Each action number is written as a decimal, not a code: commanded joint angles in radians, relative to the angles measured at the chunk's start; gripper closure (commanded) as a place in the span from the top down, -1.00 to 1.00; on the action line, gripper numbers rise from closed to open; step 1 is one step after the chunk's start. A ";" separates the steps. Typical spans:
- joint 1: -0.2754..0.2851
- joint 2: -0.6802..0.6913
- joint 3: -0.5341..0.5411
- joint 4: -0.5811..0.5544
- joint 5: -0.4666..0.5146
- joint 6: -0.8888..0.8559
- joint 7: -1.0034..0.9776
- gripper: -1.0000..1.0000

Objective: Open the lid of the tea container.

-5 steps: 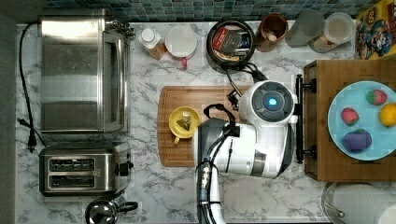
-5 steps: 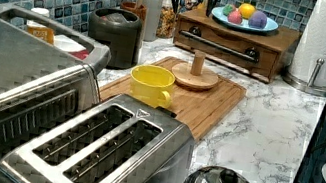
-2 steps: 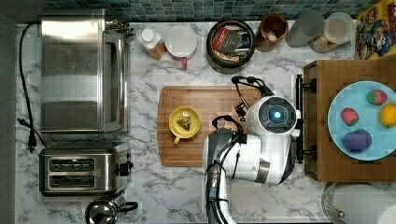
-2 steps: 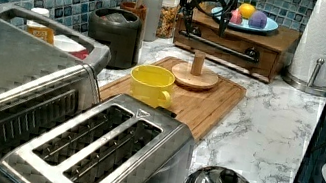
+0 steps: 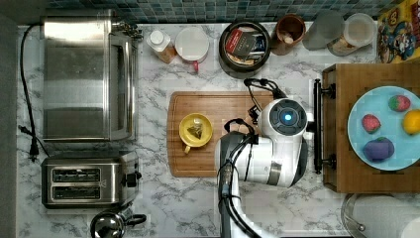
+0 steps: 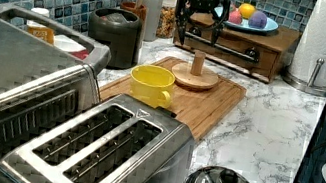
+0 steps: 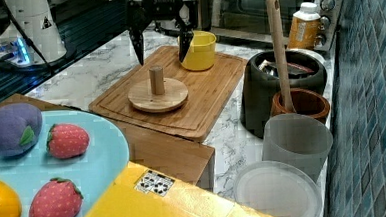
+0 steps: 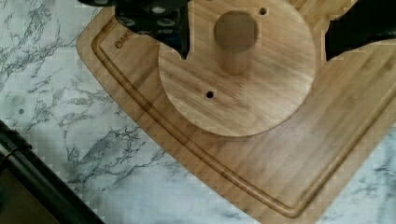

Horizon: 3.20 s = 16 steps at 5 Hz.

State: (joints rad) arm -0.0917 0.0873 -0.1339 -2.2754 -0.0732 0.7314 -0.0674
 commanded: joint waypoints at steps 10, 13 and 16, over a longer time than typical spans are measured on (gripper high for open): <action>-0.002 0.116 0.017 0.005 0.039 0.056 0.058 1.00; 0.007 0.141 0.021 0.009 0.004 0.054 0.110 -1.00; 0.010 0.131 0.011 0.005 0.014 0.069 0.111 -1.00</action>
State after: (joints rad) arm -0.0994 0.2186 -0.1188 -2.2637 -0.0536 0.8120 -0.0615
